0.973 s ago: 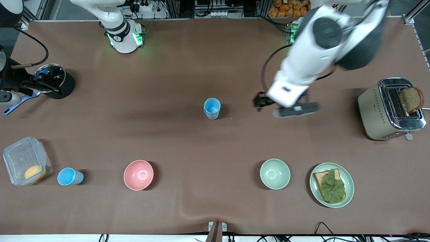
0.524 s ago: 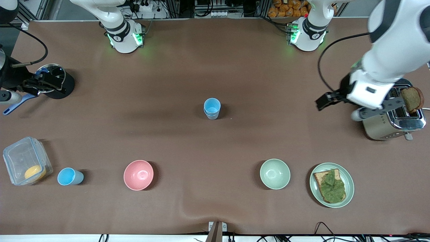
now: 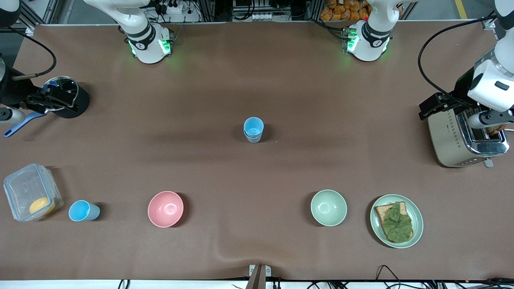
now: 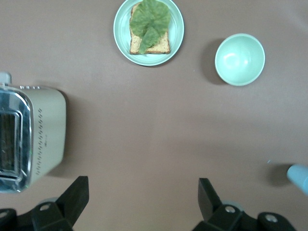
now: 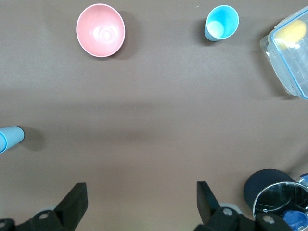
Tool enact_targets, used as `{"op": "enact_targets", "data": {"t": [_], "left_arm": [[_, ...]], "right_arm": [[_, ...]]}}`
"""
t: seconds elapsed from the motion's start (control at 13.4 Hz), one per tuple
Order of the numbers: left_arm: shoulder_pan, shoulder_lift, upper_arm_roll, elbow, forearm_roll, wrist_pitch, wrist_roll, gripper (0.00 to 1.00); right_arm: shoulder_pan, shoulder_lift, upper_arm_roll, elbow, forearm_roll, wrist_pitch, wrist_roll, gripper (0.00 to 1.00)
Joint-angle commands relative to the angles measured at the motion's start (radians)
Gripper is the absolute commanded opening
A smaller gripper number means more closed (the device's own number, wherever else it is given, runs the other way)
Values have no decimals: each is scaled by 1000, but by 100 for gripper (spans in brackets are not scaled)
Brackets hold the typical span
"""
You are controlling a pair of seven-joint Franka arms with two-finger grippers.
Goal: Stack blue cups with both arms
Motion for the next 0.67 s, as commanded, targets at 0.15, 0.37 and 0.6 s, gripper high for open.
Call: {"op": "enact_targets", "data": {"t": [0.15, 0.37, 0.6], "left_arm": [[-73, -26, 82, -9, -3, -41, 72, 100], [-71, -23, 68, 23, -3, -79, 73, 100], [-73, -25, 67, 52, -5, -97, 78, 100]], "right_arm": [[-31, -11, 16, 4, 3, -15, -13, 100], [-30, -11, 14, 3, 3, -15, -13, 100], [-28, -13, 14, -3, 1, -16, -13, 100]]}}
